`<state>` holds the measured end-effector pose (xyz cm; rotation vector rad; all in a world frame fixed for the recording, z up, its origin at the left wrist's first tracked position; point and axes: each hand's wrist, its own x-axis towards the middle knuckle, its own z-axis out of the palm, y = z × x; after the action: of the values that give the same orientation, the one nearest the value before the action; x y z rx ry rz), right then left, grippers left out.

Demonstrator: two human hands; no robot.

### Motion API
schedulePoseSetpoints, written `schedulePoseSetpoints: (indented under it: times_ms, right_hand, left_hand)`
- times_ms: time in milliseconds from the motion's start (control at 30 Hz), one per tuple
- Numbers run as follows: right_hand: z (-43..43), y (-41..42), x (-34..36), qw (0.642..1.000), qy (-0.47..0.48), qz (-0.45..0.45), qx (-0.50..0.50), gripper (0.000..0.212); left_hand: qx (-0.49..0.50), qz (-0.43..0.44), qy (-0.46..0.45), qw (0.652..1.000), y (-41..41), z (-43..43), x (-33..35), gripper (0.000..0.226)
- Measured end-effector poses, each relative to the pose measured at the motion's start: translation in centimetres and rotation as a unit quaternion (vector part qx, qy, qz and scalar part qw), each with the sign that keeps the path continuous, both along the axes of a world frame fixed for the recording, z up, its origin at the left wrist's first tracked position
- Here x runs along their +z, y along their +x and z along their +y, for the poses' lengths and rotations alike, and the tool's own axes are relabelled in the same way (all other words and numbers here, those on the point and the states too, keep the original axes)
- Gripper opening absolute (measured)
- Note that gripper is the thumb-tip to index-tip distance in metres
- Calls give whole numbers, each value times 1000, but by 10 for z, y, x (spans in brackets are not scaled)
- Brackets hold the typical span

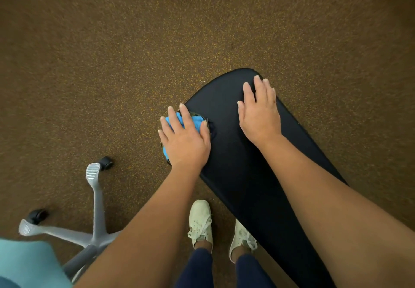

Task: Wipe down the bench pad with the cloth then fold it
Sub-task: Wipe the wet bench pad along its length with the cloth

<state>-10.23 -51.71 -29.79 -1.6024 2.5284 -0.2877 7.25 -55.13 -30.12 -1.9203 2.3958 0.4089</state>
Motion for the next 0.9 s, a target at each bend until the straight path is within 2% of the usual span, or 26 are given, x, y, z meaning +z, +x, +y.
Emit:
schedulePoseSetpoints:
  times_ms: [167, 267, 333, 467, 600, 733, 833, 900]
  right_hand:
    - [1, -2, -1, 1000, -20, 3, 9, 46]
    - [2, -2, -1, 1000, -18, -1, 9, 46]
    - [2, -3, -1, 1000, -19, -5, 12, 46]
    - [1, -5, -2, 1000, -20, -5, 14, 48]
    - [2, -6, -4, 1000, -23, 1, 18, 49]
    - [1, -4, -4, 1000, -21, 4, 11, 49]
    - [0, -4, -4, 1000, -19, 2, 13, 49]
    - [0, -4, -4, 1000, -19, 2, 13, 50]
  left_hand:
    - [-6, 37, -1, 999, 5, 49, 1, 67]
    - [73, 148, 39, 985, 10, 45, 0, 73]
    - [136, 186, 53, 972, 6, 28, 3, 76]
    - [155, 152, 35, 976, 3, 5, 5, 66]
    - [70, 116, -13, 991, 5, 37, -3, 63]
    - [63, 112, 0, 992, 2, 66, -5, 65]
    - [35, 63, -5, 997, 2, 42, -6, 69]
    - [56, 33, -14, 998, -4, 16, -3, 68]
